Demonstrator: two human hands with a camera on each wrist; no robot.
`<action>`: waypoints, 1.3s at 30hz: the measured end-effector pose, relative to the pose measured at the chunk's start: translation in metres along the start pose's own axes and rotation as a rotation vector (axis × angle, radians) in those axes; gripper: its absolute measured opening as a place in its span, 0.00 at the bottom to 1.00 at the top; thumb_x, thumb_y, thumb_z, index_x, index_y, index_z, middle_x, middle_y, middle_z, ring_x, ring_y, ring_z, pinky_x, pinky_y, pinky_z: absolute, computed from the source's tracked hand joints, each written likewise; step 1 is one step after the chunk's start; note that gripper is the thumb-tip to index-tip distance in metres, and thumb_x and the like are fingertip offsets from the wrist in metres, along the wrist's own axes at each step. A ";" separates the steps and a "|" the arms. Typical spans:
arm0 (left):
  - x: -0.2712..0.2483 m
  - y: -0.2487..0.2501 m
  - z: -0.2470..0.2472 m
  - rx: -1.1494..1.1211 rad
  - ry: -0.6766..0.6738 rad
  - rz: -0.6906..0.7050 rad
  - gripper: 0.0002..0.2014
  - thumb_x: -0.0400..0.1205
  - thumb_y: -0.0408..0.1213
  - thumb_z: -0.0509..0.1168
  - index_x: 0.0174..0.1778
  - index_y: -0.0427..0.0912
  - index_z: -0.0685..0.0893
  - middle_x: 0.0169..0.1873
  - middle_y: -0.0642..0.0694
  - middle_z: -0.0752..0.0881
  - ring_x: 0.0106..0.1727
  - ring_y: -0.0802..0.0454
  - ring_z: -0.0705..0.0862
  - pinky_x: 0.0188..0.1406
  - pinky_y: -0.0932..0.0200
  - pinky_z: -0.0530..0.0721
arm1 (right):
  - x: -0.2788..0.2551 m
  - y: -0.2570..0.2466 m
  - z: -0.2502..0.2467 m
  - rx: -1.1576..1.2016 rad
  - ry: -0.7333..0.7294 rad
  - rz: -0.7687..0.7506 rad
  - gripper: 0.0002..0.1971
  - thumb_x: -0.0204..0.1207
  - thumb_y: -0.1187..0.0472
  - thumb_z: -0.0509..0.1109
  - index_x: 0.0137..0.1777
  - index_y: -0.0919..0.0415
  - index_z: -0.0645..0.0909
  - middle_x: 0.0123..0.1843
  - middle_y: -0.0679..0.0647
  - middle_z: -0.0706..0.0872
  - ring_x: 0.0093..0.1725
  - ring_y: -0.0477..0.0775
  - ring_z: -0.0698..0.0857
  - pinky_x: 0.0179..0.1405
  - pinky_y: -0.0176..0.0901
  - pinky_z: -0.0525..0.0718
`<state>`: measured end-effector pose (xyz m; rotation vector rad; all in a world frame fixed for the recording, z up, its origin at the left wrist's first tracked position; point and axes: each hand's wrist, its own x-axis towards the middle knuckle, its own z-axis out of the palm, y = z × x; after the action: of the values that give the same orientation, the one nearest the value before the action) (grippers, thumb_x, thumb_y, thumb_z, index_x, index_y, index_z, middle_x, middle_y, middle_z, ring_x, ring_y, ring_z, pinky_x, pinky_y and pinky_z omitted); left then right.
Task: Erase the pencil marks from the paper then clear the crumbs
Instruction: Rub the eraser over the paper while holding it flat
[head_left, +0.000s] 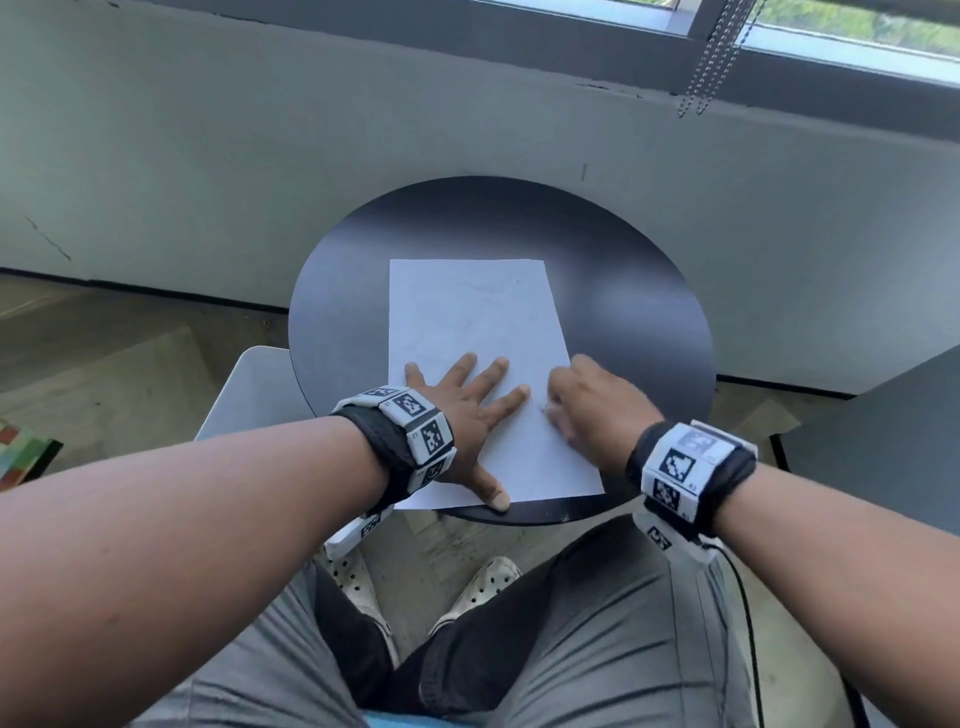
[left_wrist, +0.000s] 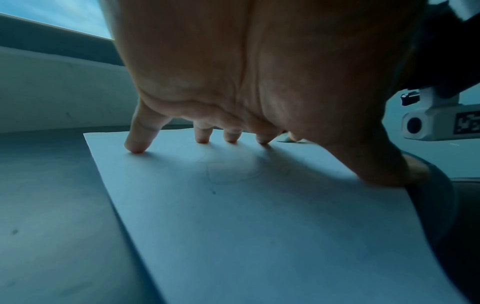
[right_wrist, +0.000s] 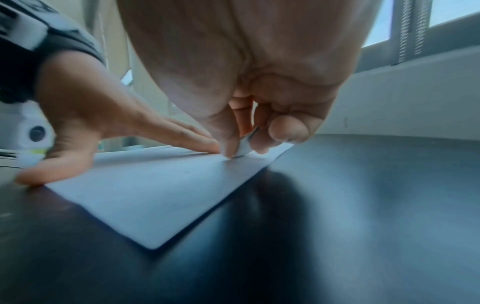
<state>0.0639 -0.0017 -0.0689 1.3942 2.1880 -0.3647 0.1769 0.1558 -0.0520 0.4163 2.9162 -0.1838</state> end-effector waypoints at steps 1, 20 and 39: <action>0.000 -0.001 0.000 -0.001 0.003 -0.002 0.68 0.59 0.83 0.65 0.84 0.63 0.29 0.84 0.56 0.26 0.86 0.44 0.30 0.72 0.13 0.52 | 0.002 0.003 0.000 -0.015 0.011 0.044 0.11 0.84 0.52 0.60 0.57 0.59 0.74 0.59 0.59 0.75 0.50 0.66 0.81 0.47 0.51 0.80; 0.002 -0.005 0.005 -0.032 0.029 0.007 0.68 0.59 0.84 0.64 0.84 0.62 0.30 0.84 0.57 0.27 0.86 0.45 0.29 0.72 0.12 0.49 | -0.005 -0.004 0.000 0.053 -0.060 -0.093 0.11 0.83 0.50 0.63 0.59 0.55 0.77 0.55 0.54 0.74 0.51 0.60 0.80 0.50 0.52 0.80; -0.009 -0.027 0.008 0.020 0.058 0.061 0.58 0.64 0.82 0.62 0.83 0.71 0.35 0.85 0.54 0.29 0.86 0.46 0.29 0.76 0.17 0.47 | -0.023 -0.031 0.013 0.179 -0.163 -0.072 0.12 0.84 0.50 0.59 0.60 0.57 0.68 0.51 0.58 0.82 0.50 0.66 0.81 0.46 0.54 0.80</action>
<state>0.0449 -0.0236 -0.0717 1.4962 2.1874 -0.3283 0.1916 0.1180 -0.0576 0.3067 2.7657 -0.4696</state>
